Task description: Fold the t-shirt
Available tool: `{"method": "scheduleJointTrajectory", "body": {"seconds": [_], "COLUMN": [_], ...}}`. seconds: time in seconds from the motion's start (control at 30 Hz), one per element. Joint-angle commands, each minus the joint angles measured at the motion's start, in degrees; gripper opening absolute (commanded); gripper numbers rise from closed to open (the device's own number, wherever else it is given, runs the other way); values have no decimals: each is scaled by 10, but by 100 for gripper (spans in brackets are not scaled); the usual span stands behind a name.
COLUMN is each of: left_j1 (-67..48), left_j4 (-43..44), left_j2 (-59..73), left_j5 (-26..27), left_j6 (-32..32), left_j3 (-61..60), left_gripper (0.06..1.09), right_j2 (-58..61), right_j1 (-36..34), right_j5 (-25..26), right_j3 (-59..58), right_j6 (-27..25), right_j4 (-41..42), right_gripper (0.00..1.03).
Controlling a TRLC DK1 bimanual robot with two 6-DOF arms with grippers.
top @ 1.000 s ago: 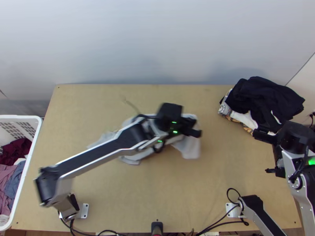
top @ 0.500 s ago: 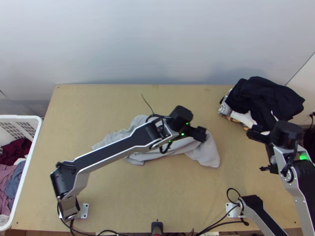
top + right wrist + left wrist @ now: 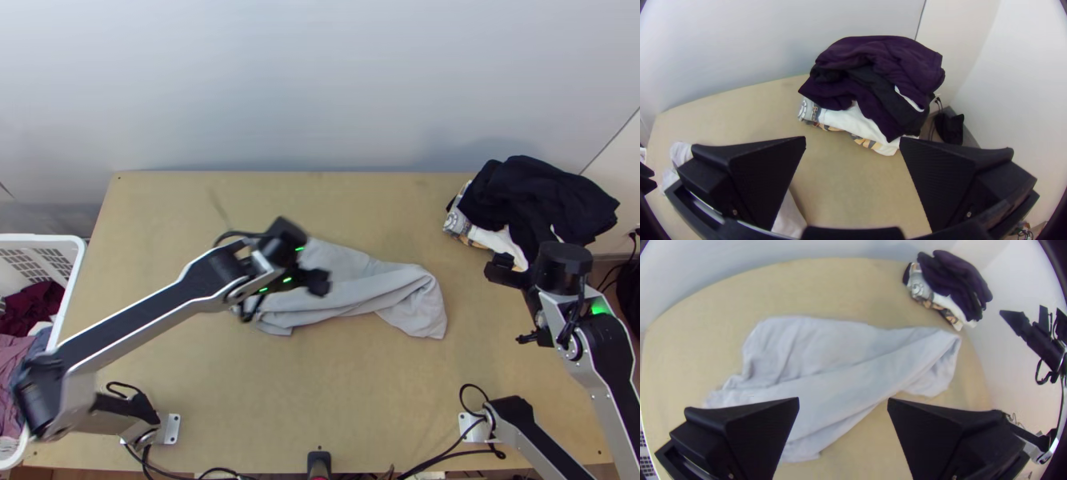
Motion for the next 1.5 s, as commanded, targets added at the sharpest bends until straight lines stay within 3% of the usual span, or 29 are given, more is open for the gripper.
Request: {"method": "scheduleJointTrajectory", "body": {"seconds": [0.0, 0.57, 0.73, 1.13, 1.27, 1.47], "left_j1": [61, 177, 173, 152, 148, 147], "left_j4": [-20, 51, 75, 76, 82, 80], "left_j2": [-115, -157, -139, -77, -68, -37], "left_j5": [-7, -32, -32, -6, -1, 3], "left_j6": [-1, -34, -48, -65, -80, -85], "left_j3": [-185, -350, -352, -314, -308, -307], "left_gripper": [99, 97, 90, 89, 65, 55], "right_j2": [-10, -56, -61, -67, -68, -71], "right_j1": [9, 25, 28, 28, 28, 39], "right_j5": [-5, -6, -6, -6, -6, -14], "right_j3": [-16, -43, -41, -41, -49, -58], "right_j6": [1, -11, -11, -11, -7, 9], "right_j4": [-3, -19, -26, -34, -34, -37], "right_gripper": [98, 98, 98, 98, 98, 98]}}
